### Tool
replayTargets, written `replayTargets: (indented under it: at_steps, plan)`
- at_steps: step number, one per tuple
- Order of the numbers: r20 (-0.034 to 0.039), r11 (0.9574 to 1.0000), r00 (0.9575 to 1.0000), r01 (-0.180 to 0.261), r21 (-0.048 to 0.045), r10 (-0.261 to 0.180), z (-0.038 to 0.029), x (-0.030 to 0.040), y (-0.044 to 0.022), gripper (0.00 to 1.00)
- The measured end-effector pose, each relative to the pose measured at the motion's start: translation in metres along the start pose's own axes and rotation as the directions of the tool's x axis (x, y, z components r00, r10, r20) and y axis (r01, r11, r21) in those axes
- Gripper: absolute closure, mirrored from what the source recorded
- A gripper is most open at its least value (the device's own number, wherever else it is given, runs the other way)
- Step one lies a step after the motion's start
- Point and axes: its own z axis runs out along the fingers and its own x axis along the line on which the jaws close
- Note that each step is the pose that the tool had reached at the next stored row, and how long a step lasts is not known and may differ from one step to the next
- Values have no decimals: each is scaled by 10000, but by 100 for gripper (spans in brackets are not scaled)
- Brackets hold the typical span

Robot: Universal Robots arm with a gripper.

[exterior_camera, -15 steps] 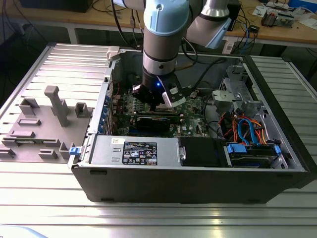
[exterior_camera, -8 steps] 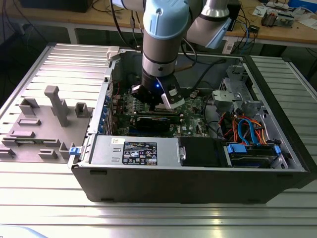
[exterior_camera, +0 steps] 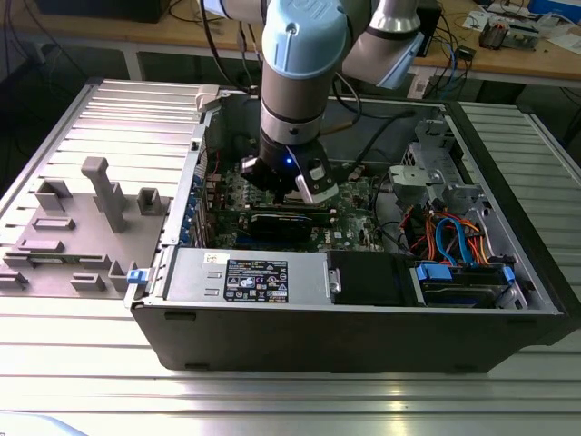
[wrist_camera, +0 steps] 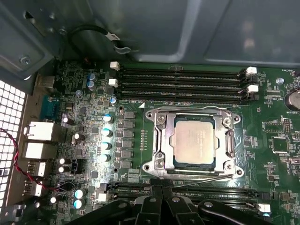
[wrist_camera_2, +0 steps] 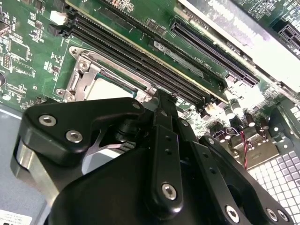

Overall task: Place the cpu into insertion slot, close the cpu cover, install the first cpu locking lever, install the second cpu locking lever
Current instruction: 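Install the second cpu locking lever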

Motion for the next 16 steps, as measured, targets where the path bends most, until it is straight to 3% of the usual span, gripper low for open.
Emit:
replayTargets:
  at_steps: [8,11,13,16]
  plan:
    - [2,10000,10000,3,-70,-3,101,15,-24,89]
    - [6,9999,10000,5,-128,-5,113,18,-37,89]
    - [10,9998,10000,6,-222,-6,108,27,-65,89]
    - [11,9996,10000,10,-266,-10,111,36,-75,89]
